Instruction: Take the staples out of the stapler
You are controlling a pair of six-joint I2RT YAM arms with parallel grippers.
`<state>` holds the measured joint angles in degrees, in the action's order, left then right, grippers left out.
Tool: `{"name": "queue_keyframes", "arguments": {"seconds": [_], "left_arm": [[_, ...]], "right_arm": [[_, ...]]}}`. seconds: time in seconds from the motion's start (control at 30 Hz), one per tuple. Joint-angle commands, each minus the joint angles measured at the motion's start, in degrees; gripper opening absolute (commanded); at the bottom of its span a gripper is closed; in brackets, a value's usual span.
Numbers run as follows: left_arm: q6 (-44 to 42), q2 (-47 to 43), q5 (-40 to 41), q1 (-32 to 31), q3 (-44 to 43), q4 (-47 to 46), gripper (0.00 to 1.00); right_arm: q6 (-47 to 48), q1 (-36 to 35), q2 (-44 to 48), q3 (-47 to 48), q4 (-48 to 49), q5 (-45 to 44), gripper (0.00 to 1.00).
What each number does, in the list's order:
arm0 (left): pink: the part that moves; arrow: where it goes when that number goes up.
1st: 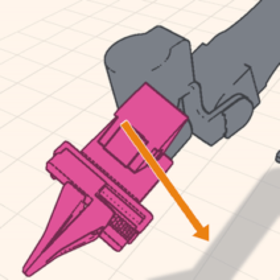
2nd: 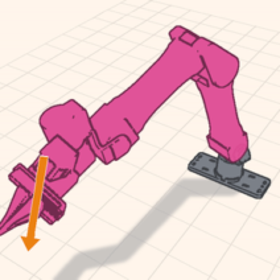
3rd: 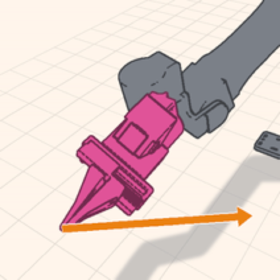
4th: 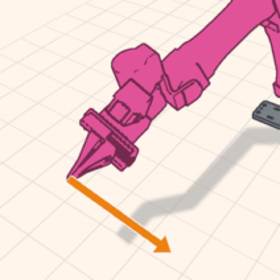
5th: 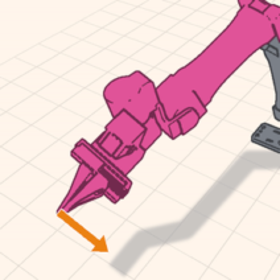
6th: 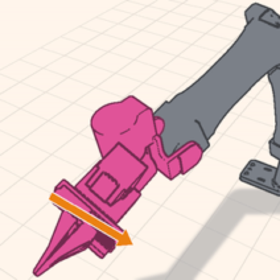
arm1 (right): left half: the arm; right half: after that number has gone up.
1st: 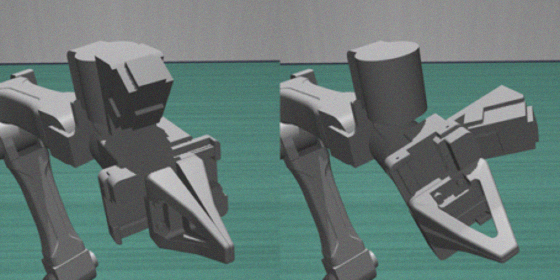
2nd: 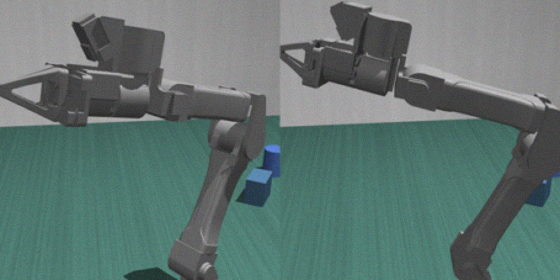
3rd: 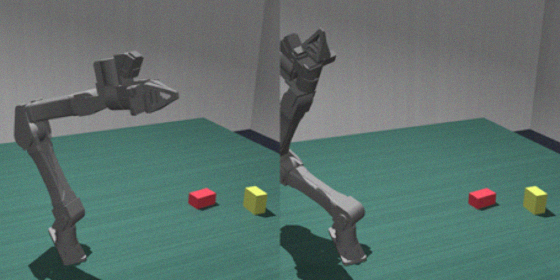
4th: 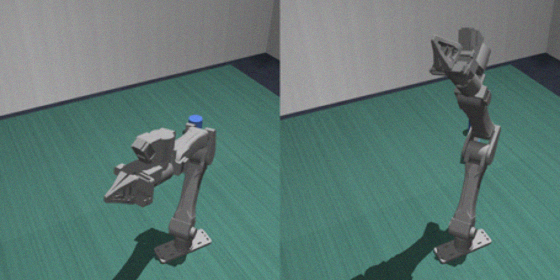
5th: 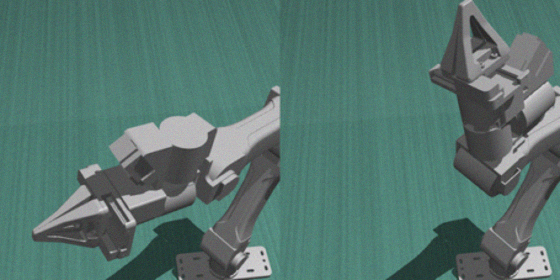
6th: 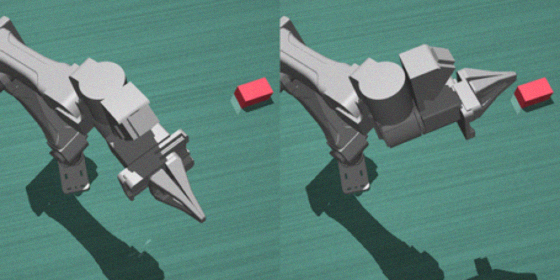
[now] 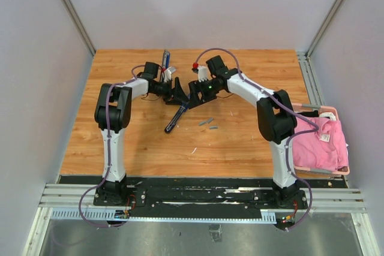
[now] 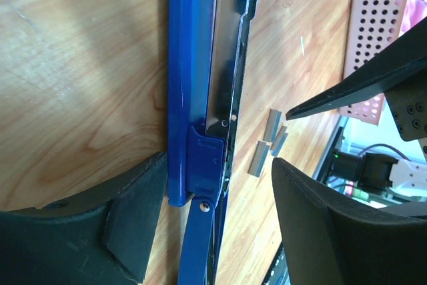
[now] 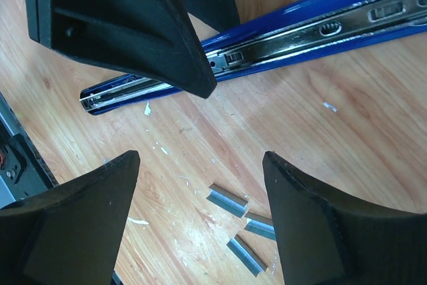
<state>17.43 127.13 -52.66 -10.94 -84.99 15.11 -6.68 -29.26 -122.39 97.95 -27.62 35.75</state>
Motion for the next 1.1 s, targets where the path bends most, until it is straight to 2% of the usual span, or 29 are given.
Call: {"name": "queue_keyframes", "arguments": {"seconds": [0.0, 0.17, 0.23, 0.37, 0.57, 0.63, 0.7, 0.87, 1.07], "left_arm": [[-3.66, 0.05, 11.0, 0.79, -0.97, 3.25, 0.71], [-4.74, -1.27, 14.02, 0.75, -1.84, 4.53, 0.74], [-5.01, -1.68, 13.99, 0.74, -2.07, 4.71, 0.78], [-5.85, -3.32, 13.71, 0.74, -2.02, 5.31, 0.8], [-11.72, -11.31, 11.35, 0.81, -0.89, 9.31, 0.82], [-15.29, -14.98, 11.7, 1.04, -0.18, 11.94, 0.87], [-18.74, -18.79, 12.19, 1.81, 1.36, 13.74, 1.0], [-24.27, -28.32, 13.31, 6.53, 5.88, 17.34, 0.98], [-30.67, -40.36, 13.61, 15.77, 13.18, 21.53, 0.98]], "right_arm": [[-0.88, 1.88, 1.57, -0.06, 0.37, 0.54, 0.77], [0.41, 3.14, 4.79, -1.47, 0.37, -3.4, 0.77], [0.73, 3.16, 5.68, -2.36, 0.42, -5.33, 0.76], [-0.95, 2.84, 6.12, -3.19, 0.71, -9.17, 0.77], [-1.99, -0.13, 4.45, -1.62, -0.56, -13.61, 0.77], [-2.42, -1.88, 3.48, 0.01, -2.01, -17.27, 0.77], [-2.91, -3.61, 2.4, 2.22, -3.18, -21.32, 0.77], [-6.9, -6.69, -0.68, 6.62, -3.49, -26.31, 0.79], [-13.97, -9.71, -3.83, 11.54, -3.75, -32.55, 0.8]]}}
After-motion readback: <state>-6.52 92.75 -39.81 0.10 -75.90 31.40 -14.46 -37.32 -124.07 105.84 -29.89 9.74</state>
